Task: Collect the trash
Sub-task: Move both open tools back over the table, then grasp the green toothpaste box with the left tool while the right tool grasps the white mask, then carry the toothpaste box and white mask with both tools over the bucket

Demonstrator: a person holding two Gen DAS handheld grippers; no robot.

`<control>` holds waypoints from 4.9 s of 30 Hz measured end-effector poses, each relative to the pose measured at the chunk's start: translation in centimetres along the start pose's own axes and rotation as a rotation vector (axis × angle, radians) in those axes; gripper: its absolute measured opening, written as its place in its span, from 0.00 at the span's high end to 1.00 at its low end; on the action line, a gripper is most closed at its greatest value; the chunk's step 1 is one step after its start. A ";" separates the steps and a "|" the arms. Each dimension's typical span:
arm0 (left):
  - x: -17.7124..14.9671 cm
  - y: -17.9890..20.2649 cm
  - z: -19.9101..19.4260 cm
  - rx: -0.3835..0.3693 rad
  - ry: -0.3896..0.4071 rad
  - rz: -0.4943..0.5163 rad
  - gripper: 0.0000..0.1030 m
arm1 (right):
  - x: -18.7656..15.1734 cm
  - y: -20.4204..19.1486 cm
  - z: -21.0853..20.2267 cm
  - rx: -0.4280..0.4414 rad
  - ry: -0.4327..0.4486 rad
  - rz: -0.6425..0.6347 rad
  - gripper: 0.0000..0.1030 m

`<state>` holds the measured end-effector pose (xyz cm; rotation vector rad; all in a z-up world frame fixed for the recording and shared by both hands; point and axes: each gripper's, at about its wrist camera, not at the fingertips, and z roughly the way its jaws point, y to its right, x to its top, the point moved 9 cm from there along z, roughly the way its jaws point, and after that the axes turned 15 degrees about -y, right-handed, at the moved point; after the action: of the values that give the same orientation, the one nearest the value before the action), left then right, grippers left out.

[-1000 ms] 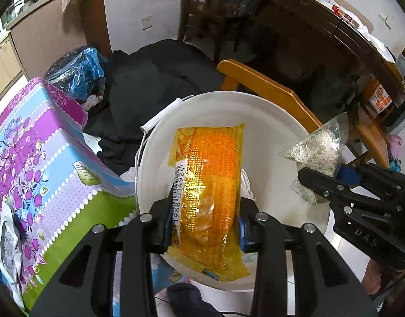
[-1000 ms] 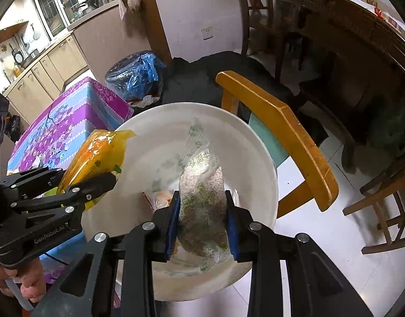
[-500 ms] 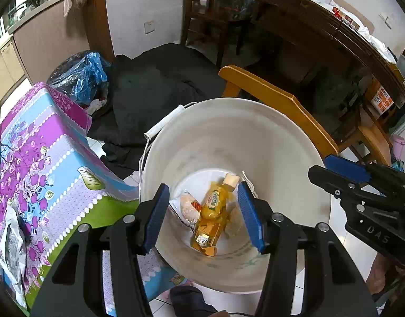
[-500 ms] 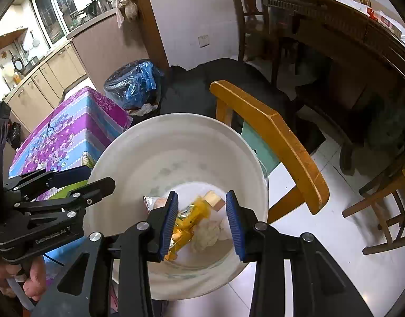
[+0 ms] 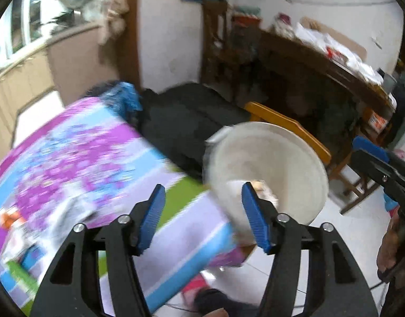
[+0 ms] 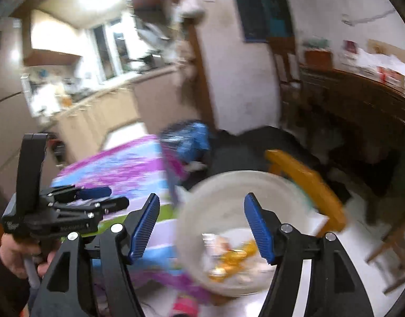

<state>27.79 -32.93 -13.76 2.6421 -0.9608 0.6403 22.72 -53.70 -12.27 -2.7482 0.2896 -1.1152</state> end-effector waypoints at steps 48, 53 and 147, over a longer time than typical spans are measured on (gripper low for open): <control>-16.1 -30.5 -6.3 -0.022 -0.058 -0.384 0.43 | -3.9 -35.8 19.7 0.221 -0.345 -0.918 0.42; -18.5 -31.0 -6.4 -0.124 -0.070 -0.450 0.43 | -3.7 -37.0 22.3 0.159 -0.447 -1.216 0.47; -13.7 -19.2 -14.8 0.459 0.317 -0.380 0.67 | -0.6 -29.1 5.1 0.087 0.113 -0.341 0.74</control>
<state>26.34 -5.47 -9.20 2.8540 -0.2269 1.2475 29.30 -24.93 -9.90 -2.7263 -0.2194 -1.3275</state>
